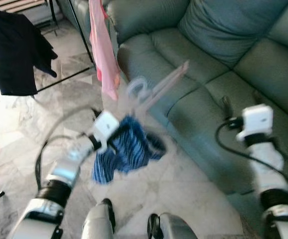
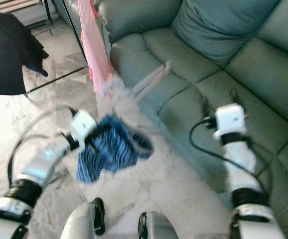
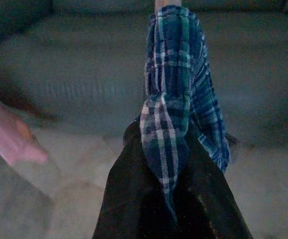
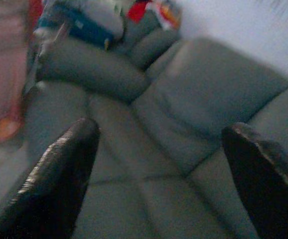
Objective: Hang hanger
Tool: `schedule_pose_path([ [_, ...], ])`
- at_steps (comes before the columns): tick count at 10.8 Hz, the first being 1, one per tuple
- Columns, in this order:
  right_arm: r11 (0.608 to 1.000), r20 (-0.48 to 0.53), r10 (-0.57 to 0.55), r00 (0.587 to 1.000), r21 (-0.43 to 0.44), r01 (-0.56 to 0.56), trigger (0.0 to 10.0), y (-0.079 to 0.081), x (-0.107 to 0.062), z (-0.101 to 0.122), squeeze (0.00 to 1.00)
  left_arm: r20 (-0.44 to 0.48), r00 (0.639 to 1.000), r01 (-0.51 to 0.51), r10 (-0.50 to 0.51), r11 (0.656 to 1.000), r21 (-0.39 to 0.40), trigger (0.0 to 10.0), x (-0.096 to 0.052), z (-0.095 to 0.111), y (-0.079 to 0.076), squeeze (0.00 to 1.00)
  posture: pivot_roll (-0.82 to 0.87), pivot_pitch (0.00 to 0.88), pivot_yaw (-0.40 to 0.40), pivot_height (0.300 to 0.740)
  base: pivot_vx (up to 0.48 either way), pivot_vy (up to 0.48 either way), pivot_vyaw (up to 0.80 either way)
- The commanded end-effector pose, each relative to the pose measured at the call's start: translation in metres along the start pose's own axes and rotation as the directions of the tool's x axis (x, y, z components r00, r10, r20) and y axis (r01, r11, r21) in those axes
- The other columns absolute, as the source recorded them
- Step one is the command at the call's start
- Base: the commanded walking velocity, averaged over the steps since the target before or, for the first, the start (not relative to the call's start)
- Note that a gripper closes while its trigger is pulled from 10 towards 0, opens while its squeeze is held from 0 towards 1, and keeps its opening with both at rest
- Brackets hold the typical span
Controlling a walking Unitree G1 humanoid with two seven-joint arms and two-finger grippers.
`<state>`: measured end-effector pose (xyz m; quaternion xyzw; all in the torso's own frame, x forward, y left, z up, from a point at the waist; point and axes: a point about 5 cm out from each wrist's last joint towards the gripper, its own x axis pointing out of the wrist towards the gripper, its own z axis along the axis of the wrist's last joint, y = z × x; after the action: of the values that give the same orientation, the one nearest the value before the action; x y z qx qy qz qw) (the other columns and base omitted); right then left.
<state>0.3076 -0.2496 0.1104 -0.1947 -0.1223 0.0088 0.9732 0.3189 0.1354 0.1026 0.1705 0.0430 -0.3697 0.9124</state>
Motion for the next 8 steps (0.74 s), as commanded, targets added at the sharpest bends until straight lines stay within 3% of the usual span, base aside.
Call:
schedule_pose_path([
  [1, 1.000, -0.061, 0.018, 0.998, 0.015, -0.017, 10.0, 0.006, -0.005, -0.009, 1.00, 0.058, 0.998, 0.024, -0.026, 0.999, 0.029, 0.0, 0.000, 0.017, 0.001, 0.00, -0.02, 0.171, -0.039, 0.740, 0.000, 0.000, 0.00],
  [2, 0.992, -0.189, 0.097, 0.977, 0.098, -0.079, 10.0, 0.024, -0.009, -0.025, 0.64, 0.120, 0.989, 0.077, -0.089, 0.992, 0.099, 0.0, 0.003, 0.044, -0.005, 0.00, -0.02, 0.170, -0.038, 0.740, 0.000, 0.000, 0.00],
  [3, 0.979, -0.242, 0.192, 0.951, 0.119, -0.168, 10.0, 0.040, -0.012, -0.032, 0.00, 0.181, 0.969, 0.139, -0.168, 0.977, 0.163, 0.0, 0.005, 0.062, -0.014, 0.00, -0.01, 0.168, -0.037, 0.740, 0.000, 0.000, 0.00],
  [5, 0.954, -0.254, 0.288, 0.924, 0.163, -0.252, 10.0, 0.054, -0.012, -0.033, 0.00, 0.237, 0.939, 0.197, -0.248, 0.956, 0.217, 0.0, 0.007, 0.087, -0.028, 0.00, -0.01, 0.165, -0.035, 0.740, 0.000, 0.000, 0.00],
  [6, 0.916, -0.254, 0.380, 0.890, 0.241, -0.322, 10.0, 0.065, -0.012, -0.033, 0.00, 0.269, 0.924, 0.213, -0.271, 0.951, 0.226, 0.0, 0.008, 0.099, -0.034, 0.00, -0.01, 0.163, -0.035, 0.740, 0.000, 0.000, 0.00],
  [7, 0.861, -0.238, 0.490, 0.839, 0.285, -0.422, 10.0, 0.077, -0.015, -0.032, 0.00, 0.272, 0.922, 0.216, -0.277, 0.948, 0.231, 0.0, 0.010, 0.102, -0.037, 0.00, -0.01, 0.164, -0.035, 0.740, 0.000, 0.000, 0.00],
  [8, 0.835, -0.232, 0.534, 0.813, 0.300, -0.462, 10.0, 0.084, -0.014, -0.031, 0.00, 0.280, 0.915, 0.227, -0.290, 0.944, 0.238, 0.0, 0.010, 0.106, -0.041, 0.00, -0.01, 0.164, -0.036, 0.740, 0.000, 0.000, 0.00],
])
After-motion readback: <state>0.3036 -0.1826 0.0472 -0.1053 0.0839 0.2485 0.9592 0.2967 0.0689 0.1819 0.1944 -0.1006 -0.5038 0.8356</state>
